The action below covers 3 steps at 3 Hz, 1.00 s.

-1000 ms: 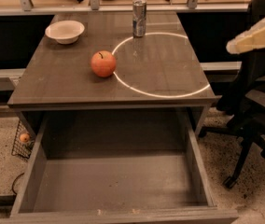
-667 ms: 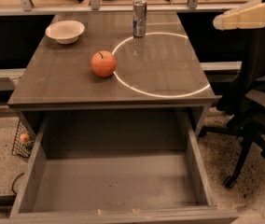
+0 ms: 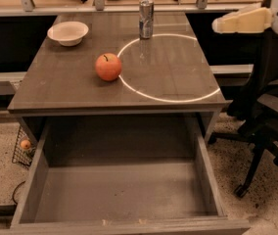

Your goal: Place redbull can into top drawer

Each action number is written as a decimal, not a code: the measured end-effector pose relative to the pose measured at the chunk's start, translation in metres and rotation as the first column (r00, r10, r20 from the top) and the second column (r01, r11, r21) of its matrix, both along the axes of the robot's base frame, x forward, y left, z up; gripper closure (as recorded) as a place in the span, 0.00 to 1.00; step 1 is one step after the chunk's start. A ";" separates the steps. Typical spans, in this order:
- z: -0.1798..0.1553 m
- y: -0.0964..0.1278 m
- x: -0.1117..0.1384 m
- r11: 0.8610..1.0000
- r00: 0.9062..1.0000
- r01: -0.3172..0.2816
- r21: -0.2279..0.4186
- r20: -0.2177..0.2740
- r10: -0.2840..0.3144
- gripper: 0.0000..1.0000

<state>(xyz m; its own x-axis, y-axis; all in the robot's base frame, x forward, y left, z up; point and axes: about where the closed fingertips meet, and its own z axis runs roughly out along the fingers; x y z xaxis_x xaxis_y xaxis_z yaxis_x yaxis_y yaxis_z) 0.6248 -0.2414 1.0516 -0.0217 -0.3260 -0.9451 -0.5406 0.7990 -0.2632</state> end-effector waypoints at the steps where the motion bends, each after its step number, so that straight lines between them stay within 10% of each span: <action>1: -0.031 0.042 0.029 0.994 0.999 0.036 0.107 -0.038 -0.032 0.00; 3: -0.064 0.093 0.096 0.970 0.995 0.100 0.221 -0.050 -0.092 0.00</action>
Offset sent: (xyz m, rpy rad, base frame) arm 0.1094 0.0996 -0.0786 0.2616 0.0675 -0.1566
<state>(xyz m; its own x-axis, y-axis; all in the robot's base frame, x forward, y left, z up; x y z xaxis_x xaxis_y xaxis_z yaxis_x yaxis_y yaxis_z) 0.7205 -0.1486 0.9876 -0.0806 -0.1020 -0.9915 -0.4649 0.8837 -0.0532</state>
